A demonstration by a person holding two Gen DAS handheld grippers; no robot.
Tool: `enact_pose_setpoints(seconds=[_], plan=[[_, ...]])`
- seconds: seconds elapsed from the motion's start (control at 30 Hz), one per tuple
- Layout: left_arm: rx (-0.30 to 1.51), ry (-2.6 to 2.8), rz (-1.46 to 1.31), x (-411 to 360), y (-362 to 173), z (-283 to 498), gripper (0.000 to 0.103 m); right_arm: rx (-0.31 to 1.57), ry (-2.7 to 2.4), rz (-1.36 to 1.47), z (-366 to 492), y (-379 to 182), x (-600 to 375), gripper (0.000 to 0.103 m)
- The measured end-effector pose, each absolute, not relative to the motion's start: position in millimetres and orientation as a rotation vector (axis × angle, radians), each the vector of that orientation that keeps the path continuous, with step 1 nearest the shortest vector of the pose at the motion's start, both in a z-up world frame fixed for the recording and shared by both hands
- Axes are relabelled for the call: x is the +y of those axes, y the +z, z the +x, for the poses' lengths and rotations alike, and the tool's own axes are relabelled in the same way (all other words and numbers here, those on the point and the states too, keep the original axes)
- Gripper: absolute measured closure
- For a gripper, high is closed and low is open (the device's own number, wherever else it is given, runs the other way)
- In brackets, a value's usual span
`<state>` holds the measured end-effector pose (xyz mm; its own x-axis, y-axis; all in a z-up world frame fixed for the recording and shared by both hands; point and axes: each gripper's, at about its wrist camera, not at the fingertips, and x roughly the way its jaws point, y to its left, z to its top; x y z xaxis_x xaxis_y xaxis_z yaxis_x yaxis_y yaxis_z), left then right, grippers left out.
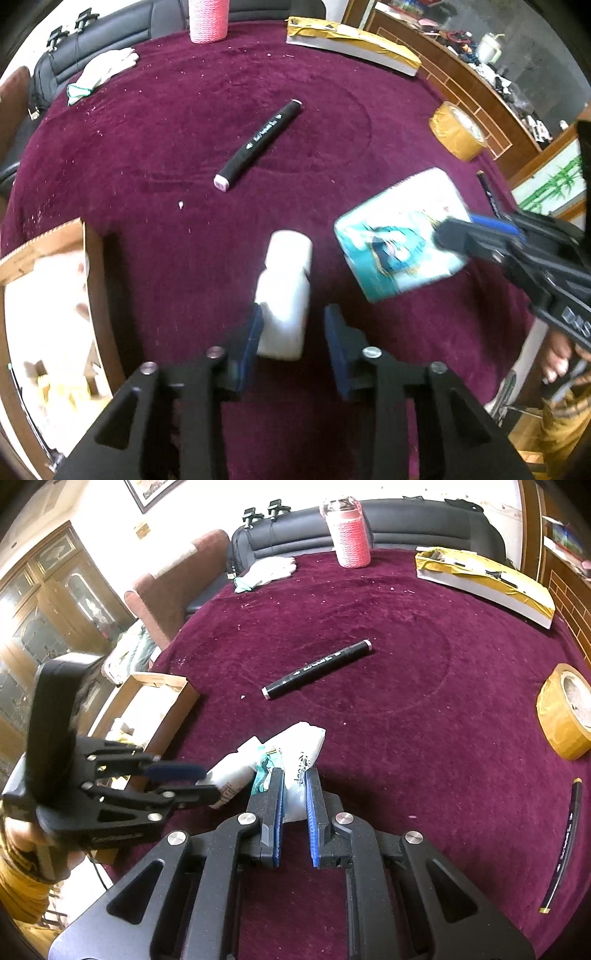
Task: Organize objects
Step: 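Carry the white bottle and teal packet over the cardboard tray with both grippers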
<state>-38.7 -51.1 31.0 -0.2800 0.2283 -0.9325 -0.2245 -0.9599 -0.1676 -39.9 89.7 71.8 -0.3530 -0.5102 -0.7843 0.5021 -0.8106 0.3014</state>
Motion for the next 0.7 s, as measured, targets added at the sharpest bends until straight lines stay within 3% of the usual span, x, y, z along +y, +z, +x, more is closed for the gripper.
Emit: enact_pose_setpoints(seconds=[0.23,0.33,0.7], plan=[[-0.008,2.253,-1.778,-46,2,-57,0.064,-0.028,-2.181,1.266,-41,71,95,0.092],[-0.068,2.259,-1.761,-51,4,-56,0.069,-0.032,-2.178,1.268,-41,69,96,0.092],[-0.088,2.277,-1.773,-69,19,-25,0.069,-0.033,-2.163,1.272,-44,67,91,0.092]])
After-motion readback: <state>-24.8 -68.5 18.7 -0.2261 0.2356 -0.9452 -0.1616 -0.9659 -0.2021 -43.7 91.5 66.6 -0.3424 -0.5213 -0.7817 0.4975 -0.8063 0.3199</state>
